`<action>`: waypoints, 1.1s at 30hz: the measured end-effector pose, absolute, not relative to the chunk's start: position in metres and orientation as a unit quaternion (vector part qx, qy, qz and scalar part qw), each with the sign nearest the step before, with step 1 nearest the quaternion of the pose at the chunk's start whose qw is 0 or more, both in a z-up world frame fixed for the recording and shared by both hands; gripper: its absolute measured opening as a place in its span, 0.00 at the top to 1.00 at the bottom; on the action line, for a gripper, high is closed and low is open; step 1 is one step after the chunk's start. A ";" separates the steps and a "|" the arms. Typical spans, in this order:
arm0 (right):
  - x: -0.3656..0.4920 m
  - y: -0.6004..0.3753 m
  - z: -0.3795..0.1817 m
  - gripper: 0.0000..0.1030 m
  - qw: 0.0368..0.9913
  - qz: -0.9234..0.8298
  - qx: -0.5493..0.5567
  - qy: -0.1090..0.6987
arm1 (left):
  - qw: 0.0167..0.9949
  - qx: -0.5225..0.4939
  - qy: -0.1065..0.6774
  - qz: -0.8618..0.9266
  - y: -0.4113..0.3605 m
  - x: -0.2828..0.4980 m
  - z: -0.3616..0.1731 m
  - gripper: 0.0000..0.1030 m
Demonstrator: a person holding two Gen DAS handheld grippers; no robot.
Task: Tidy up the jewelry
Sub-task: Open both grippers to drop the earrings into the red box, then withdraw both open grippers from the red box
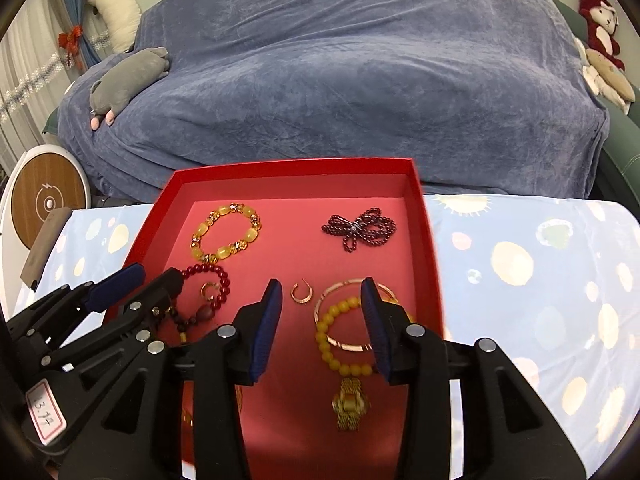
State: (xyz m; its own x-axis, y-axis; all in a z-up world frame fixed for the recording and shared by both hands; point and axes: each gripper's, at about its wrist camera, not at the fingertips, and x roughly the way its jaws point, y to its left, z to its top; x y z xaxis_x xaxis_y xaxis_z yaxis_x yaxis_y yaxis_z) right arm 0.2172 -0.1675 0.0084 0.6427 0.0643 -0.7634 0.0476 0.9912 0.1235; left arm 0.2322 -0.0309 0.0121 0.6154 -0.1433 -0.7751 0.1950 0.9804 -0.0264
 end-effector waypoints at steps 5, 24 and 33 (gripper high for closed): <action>0.175 -0.171 0.024 0.62 0.908 0.006 0.072 0.414 | 0.903 0.042 0.414 -0.103 -0.027 0.194 0.031 0.64; 0.065 -0.147 0.018 0.59 0.909 -0.006 0.053 0.413 | 0.900 0.063 0.420 -0.098 -0.007 0.094 0.024 0.64; 0.065 -0.138 0.007 0.55 0.908 -0.008 0.044 0.417 | 0.900 0.079 0.417 -0.093 -0.014 0.086 0.015 0.64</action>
